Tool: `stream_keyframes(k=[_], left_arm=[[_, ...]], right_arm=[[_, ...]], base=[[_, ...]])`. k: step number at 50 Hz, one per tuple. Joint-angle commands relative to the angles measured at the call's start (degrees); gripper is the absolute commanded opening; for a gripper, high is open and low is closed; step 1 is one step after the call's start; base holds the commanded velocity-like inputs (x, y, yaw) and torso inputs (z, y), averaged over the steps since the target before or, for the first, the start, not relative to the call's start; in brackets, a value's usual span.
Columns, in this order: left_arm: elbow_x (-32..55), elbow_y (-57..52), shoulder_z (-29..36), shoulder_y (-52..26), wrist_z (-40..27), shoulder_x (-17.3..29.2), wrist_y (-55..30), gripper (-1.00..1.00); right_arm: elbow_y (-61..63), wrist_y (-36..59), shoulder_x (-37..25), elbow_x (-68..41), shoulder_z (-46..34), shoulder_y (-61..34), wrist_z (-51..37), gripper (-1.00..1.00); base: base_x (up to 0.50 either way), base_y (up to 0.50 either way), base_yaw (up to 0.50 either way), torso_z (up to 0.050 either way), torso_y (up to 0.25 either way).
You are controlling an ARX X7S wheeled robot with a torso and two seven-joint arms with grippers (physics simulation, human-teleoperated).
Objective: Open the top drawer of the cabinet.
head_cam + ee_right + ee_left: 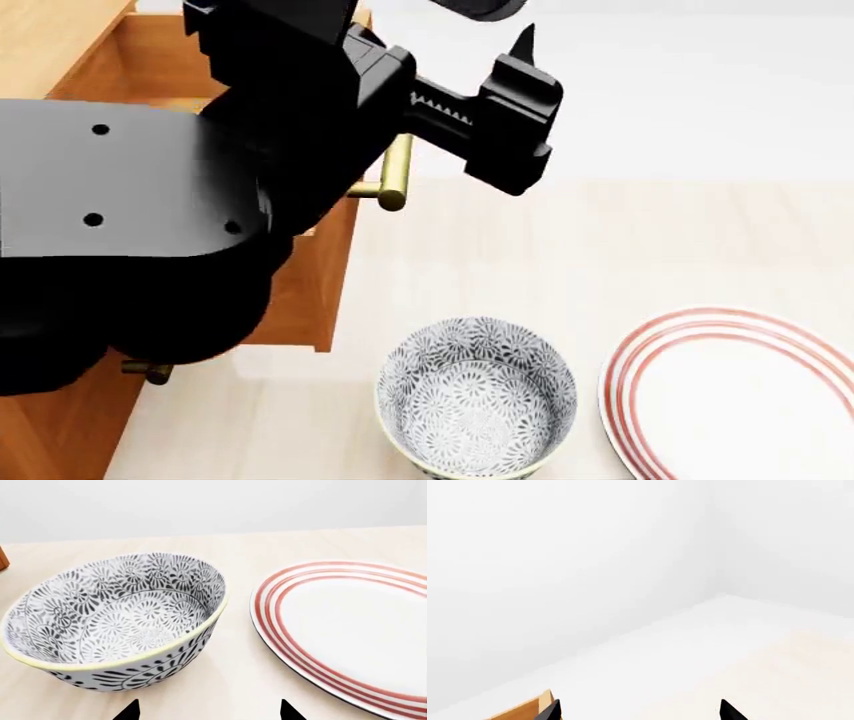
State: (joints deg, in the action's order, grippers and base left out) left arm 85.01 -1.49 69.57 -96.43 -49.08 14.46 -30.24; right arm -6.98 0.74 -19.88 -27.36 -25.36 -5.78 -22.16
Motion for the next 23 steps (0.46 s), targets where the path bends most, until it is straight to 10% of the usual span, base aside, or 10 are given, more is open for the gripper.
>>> stream_keyframes(k=[1,23], left_arm=[[-5.30,-10.51,-0.32,1.69,-1.79,2.25,3.26,1.00],[-16.58,-10.83,0.66,22.18,-0.69,13.27,18.26,1.00]], right_arm=[[0.28,0.12,1.11,1.00,1.17,0.10,1.14,1.00],[-0.62,-0.15,1.27,1.26,0.51,-0.01,1.28,1.00]], base=[[0.00,0.00,0.00,0.000,0.000],[0.00,0.00,0.00,0.000,0.000]])
